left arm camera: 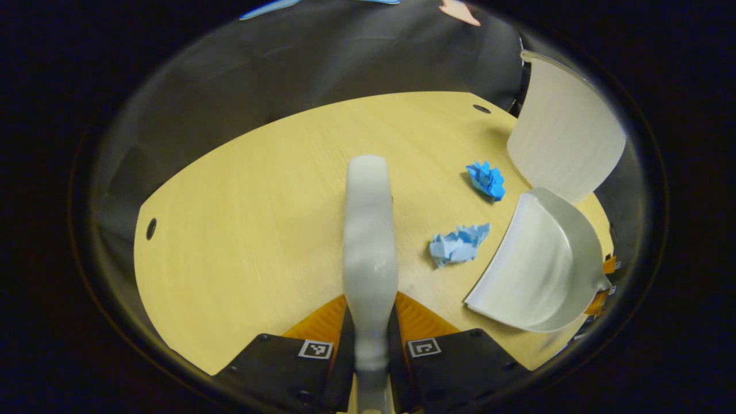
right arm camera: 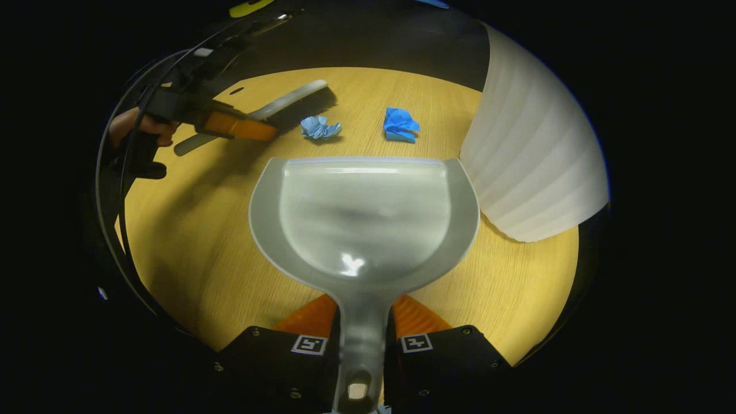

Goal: Pick up the small broom and dustpan from the desktop, sweep the trash into the dustpan with the broom, and then empty the trash into the garbage bin.

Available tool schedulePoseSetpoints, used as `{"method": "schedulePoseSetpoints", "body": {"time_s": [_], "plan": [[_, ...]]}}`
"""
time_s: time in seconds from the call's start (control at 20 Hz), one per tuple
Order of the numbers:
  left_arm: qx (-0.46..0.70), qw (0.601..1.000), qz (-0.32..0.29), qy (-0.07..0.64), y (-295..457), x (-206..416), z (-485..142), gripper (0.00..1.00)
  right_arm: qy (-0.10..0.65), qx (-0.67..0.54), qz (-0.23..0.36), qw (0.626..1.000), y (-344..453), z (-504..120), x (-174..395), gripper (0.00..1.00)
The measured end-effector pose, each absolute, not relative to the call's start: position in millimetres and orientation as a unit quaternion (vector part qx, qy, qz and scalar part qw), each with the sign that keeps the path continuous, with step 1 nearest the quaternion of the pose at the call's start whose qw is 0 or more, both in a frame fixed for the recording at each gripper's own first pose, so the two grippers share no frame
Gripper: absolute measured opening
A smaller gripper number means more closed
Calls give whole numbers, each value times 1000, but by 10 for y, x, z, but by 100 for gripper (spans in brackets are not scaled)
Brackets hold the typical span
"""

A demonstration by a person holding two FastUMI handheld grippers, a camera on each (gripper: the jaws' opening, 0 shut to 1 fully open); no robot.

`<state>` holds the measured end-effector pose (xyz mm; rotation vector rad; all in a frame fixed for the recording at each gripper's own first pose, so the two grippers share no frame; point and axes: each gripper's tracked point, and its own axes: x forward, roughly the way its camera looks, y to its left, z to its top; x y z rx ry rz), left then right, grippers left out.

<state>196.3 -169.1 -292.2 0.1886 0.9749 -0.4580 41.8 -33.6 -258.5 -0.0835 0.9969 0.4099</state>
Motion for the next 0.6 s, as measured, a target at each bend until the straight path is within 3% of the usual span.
{"method": "schedulePoseSetpoints", "body": {"time_s": [0.3,0.6], "plan": [[146,828,-302,448,-2216,2208,-2786,36,474,-39,195,858,-377,-2582,506,32],[164,776,-419,443,-2628,2015,-2614,33,468,-48,209,857,-370,-2466,599,32]]}}
